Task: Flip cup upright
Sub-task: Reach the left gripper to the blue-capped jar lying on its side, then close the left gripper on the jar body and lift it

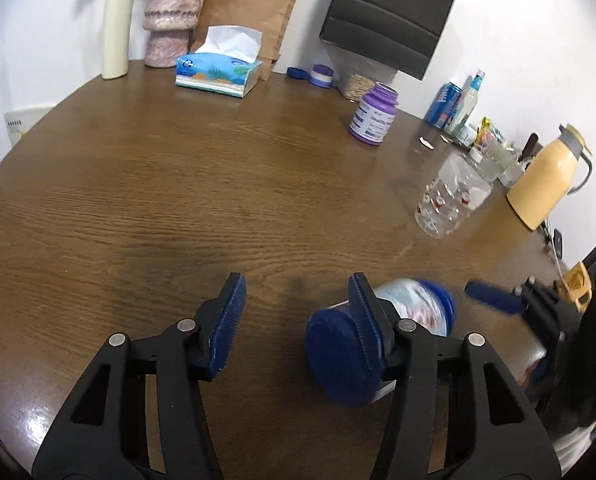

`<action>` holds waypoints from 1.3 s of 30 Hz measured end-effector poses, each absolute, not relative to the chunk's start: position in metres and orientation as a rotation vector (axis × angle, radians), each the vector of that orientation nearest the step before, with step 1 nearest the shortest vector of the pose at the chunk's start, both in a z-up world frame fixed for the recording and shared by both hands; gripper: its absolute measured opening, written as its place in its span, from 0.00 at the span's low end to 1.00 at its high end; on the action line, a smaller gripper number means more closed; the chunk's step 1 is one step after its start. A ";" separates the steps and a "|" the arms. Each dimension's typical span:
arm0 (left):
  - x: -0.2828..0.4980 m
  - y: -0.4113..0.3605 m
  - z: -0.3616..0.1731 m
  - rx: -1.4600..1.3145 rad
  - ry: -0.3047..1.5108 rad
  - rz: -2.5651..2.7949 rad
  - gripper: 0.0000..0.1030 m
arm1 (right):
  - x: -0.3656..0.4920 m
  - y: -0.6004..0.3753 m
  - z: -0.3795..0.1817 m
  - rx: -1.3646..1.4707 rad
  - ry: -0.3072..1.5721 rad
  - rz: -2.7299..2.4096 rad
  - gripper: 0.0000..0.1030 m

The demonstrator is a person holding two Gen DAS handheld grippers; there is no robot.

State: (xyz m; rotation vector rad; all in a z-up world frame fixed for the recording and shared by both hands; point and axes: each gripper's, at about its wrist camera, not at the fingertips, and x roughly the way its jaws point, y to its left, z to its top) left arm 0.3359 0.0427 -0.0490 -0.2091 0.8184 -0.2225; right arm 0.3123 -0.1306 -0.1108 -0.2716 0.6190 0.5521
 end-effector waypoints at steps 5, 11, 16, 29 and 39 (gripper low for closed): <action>0.328 0.037 -0.041 -0.223 0.810 -0.281 0.58 | 0.321 -0.149 -0.113 -0.192 0.636 0.460 0.78; 0.331 0.006 -0.037 -0.152 0.913 -0.462 0.80 | 0.307 -0.178 -0.102 -0.120 0.609 0.387 0.78; 0.342 -0.029 -0.062 0.053 1.049 -0.502 0.78 | 0.291 -0.194 -0.103 -0.097 0.600 0.351 0.78; 0.337 -0.030 -0.054 0.072 0.997 -0.447 0.58 | 0.261 -0.212 -0.095 -0.013 0.571 0.344 0.78; 0.305 -0.008 -0.006 -0.059 0.652 -0.368 0.58 | 0.295 -0.208 -0.032 0.293 0.552 0.637 0.80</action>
